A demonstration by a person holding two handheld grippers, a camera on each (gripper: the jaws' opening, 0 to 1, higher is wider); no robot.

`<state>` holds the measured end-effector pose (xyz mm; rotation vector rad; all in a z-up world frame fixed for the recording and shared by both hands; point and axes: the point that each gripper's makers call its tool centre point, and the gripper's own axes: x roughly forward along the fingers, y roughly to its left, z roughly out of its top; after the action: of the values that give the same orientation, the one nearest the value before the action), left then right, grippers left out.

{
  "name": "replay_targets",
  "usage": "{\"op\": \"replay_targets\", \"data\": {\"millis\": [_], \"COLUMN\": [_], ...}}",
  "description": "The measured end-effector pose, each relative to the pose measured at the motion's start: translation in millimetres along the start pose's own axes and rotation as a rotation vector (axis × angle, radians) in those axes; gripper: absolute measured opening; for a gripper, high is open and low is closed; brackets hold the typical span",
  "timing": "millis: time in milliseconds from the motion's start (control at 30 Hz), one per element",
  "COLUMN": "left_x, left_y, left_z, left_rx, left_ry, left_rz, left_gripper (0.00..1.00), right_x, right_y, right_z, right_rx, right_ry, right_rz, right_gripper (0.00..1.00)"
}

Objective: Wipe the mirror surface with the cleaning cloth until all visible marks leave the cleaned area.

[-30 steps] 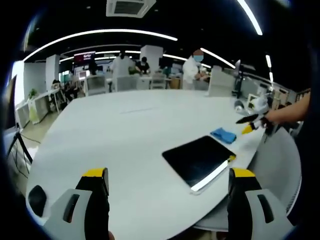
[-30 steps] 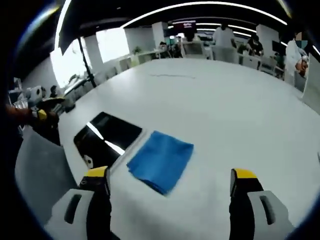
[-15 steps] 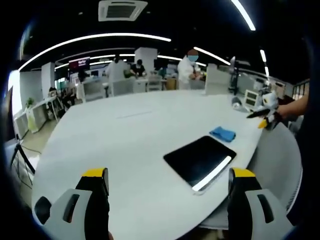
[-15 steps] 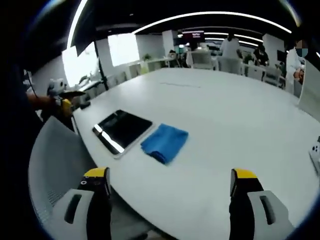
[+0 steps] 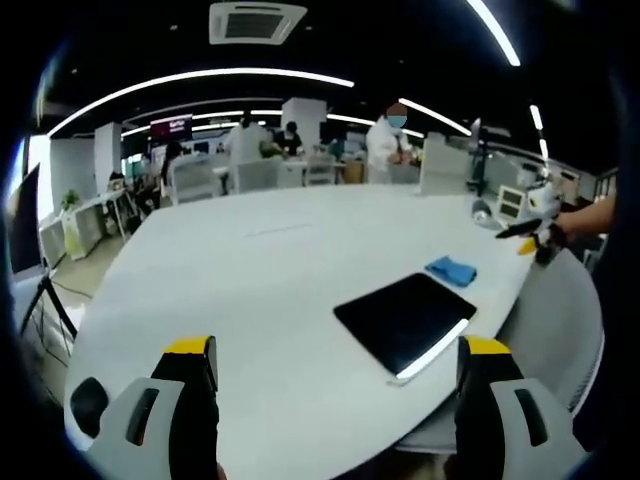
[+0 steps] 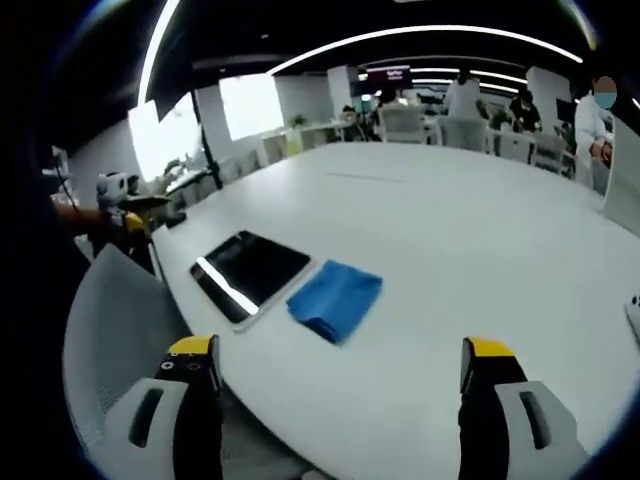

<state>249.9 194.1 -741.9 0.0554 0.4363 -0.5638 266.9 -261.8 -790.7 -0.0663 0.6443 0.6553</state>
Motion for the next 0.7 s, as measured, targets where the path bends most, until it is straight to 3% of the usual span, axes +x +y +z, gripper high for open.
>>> {"op": "replay_targets", "data": {"millis": [233,367,700], "left_x": [4,0,1], "left_y": [-5.2,-12.5,-9.0], "left_z": [1.4,11.1,7.2], "left_rx": [-0.013,-0.015,-0.026], "left_ry": [0.006,-0.004,0.014], "left_rz": [-0.011,-0.001,0.018], "left_gripper": [1.00,1.00,1.00], "right_x": [0,-2,-9], "right_y": [-1,4,11], "right_z": [-0.7,-2.3,-14.7], "right_rx": [0.021,0.048,0.094], "right_ry": [-0.012,-0.013,-0.016], "right_rz": [0.000,0.024,0.031], "right_gripper": [1.00,1.00,1.00]}}
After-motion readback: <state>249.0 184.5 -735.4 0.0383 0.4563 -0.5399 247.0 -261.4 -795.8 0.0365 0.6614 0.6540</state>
